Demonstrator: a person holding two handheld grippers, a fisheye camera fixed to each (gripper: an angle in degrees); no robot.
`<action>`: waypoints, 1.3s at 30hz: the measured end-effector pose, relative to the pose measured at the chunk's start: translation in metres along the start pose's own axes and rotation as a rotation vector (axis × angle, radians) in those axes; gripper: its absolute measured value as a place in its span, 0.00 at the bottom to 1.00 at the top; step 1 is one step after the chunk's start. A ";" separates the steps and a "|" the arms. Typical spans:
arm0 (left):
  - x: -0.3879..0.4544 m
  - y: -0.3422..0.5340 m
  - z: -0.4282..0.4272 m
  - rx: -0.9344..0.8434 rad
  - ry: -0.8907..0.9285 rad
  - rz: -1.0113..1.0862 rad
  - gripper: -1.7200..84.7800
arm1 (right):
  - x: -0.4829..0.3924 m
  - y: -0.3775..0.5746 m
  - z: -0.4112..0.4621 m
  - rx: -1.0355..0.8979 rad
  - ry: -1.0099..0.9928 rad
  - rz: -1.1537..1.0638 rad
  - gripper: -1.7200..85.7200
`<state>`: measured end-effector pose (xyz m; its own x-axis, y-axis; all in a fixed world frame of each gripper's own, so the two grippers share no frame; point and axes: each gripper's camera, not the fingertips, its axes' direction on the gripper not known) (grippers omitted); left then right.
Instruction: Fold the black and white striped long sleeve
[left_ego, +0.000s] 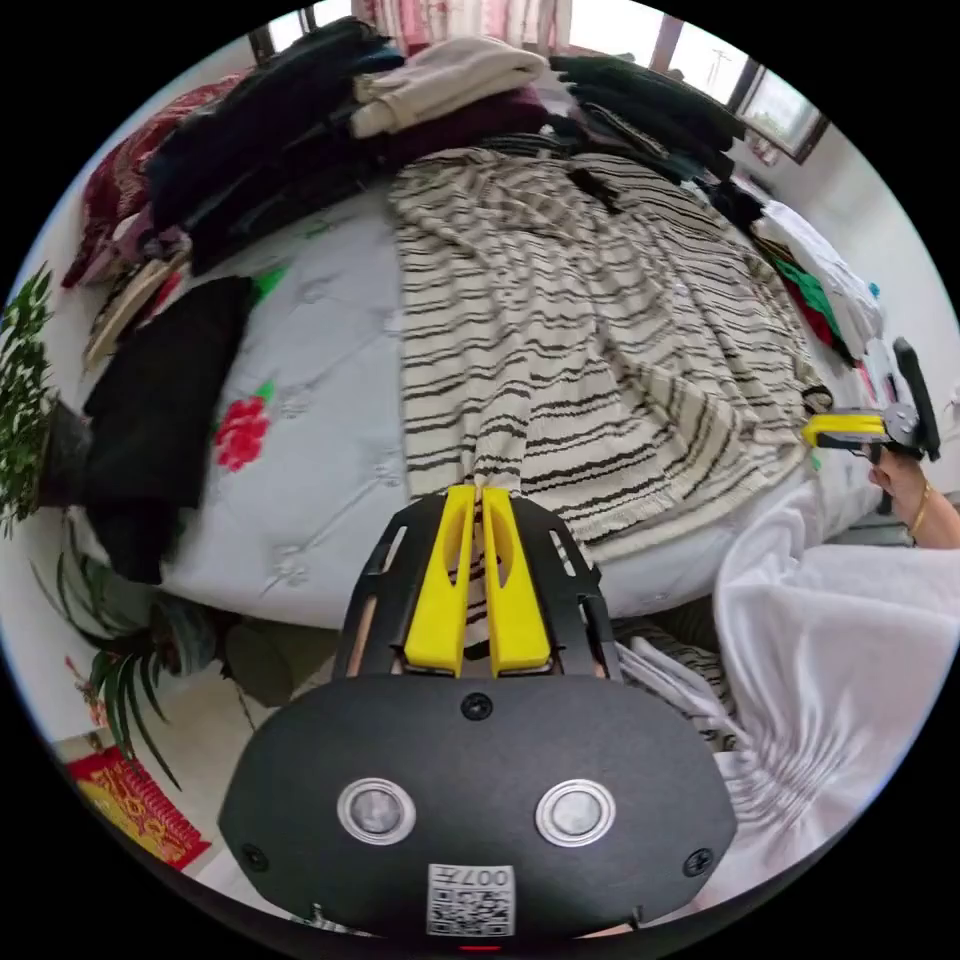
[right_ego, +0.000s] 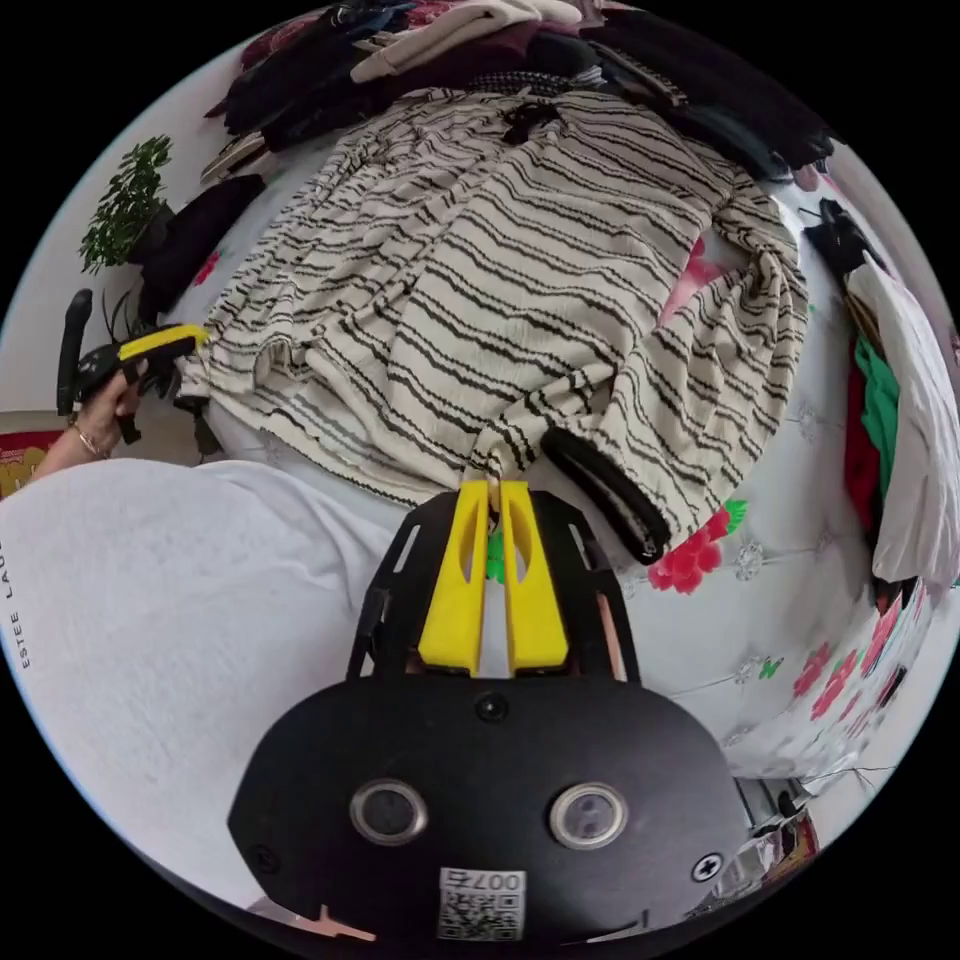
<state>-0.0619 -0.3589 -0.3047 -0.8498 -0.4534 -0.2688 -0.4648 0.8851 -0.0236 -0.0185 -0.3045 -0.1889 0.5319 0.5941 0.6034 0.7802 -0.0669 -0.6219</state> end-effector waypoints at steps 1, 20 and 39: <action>-0.007 0.001 -0.002 0.001 -0.033 -0.016 0.01 | 0.003 0.006 0.001 -0.003 -0.036 0.000 0.02; 0.033 0.017 0.002 -0.017 -0.047 -0.069 0.10 | 0.076 0.024 0.024 0.114 0.046 0.075 0.05; 0.012 0.036 0.021 0.008 -0.095 0.011 0.08 | 0.049 0.099 0.011 0.303 -0.042 0.078 0.10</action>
<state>-0.0831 -0.3305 -0.3290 -0.8270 -0.4324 -0.3593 -0.4537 0.8907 -0.0275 0.0812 -0.2735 -0.2266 0.5670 0.6299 0.5307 0.6009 0.1244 -0.7896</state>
